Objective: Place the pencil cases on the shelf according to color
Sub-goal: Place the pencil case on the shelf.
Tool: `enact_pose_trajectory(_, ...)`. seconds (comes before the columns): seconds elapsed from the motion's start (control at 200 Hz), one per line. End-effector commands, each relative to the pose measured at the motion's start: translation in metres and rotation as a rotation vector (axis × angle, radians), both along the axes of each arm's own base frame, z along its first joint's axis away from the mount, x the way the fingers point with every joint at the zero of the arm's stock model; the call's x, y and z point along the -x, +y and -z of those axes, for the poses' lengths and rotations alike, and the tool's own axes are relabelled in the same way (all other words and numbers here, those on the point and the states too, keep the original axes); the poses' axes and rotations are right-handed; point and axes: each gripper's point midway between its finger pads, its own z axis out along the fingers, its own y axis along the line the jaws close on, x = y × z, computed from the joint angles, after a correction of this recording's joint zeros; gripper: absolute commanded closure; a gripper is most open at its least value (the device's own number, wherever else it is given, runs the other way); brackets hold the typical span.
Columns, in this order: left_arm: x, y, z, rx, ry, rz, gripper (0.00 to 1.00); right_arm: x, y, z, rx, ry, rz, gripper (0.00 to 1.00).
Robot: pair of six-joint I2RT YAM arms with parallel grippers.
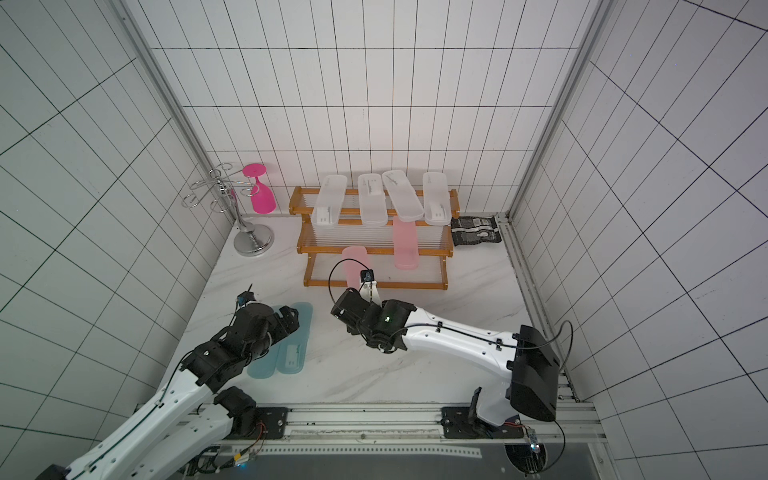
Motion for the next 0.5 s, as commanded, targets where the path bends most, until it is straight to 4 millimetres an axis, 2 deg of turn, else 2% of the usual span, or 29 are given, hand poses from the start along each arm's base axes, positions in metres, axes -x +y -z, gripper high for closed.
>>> enact_pose_trajectory(0.0,-0.002,0.001,-0.001,-0.01,-0.029,0.002,0.02,-0.02,0.003,-0.021,-0.001,-0.043,0.012,0.41)
enact_pose_trajectory(0.17,-0.007,0.002,-0.003,-0.028,-0.048,0.0,0.02,-0.041,0.012,-0.025,-0.014,-0.04,0.017,0.41)
enact_pose_trajectory(0.495,-0.017,-0.009,0.018,-0.023,-0.032,0.028,0.02,-0.083,0.028,-0.027,-0.038,-0.049,0.042,0.4)
